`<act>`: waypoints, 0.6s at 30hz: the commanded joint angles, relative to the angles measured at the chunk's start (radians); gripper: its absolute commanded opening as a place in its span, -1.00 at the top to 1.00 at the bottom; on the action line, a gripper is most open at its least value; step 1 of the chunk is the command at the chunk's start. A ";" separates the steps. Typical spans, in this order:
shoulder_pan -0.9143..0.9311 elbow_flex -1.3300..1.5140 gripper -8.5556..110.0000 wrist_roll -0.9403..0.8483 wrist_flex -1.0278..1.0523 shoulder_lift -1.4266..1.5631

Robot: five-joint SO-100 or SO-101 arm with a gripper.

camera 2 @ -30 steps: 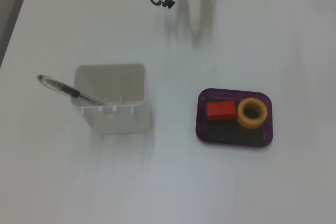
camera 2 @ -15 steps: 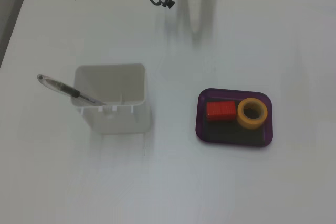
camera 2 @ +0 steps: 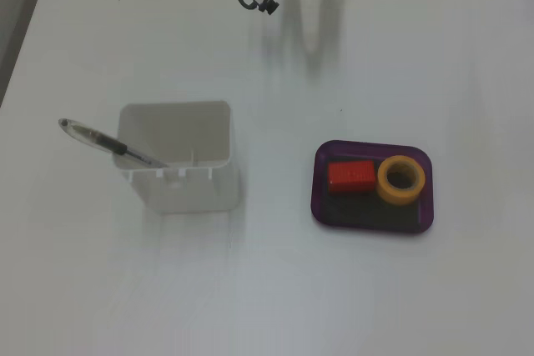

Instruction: Remove the yellow tape from the box.

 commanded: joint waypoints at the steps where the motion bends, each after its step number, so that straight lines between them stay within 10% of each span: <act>1: -0.006 -0.166 0.80 0.000 -0.060 -0.054; 18: -0.290 -1.359 0.59 0.023 0.127 -1.546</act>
